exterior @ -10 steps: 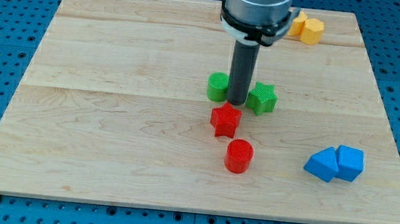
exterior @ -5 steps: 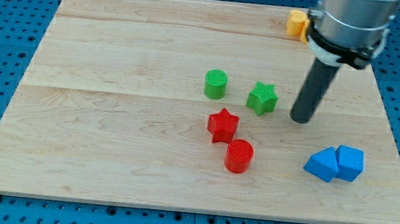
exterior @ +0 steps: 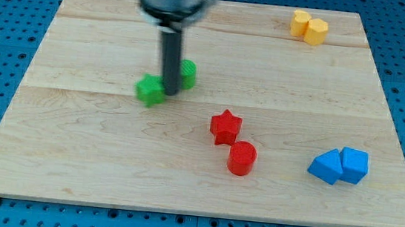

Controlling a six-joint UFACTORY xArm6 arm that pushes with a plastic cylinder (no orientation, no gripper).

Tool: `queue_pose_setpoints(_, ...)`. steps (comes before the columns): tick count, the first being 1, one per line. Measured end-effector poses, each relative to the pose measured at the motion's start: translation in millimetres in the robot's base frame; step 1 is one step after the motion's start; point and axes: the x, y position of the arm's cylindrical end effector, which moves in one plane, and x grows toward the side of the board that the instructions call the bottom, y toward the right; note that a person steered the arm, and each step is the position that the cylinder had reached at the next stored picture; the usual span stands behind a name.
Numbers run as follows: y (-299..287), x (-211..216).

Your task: Move the green star diagonally to the bottom left of the green circle

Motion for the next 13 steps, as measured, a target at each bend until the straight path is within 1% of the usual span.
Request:
queue_pose_setpoints(1,-86,0)
queue_pose_setpoints(3,-138,-4)
queue_pose_setpoints(4,-183,-36)
queue_pose_setpoints(5,-187,-1)
queue_pose_setpoints(6,-147,25)
queue_pose_setpoints(7,-151,68)
queue_pose_setpoints(8,-144,65)
queue_pose_setpoints(9,-150,39)
queue_pose_setpoints(10,-149,37)
queue_pose_setpoints(11,-132,38)
queue_pose_setpoints(12,-114,47)
queue_pose_setpoints(13,-99,79)
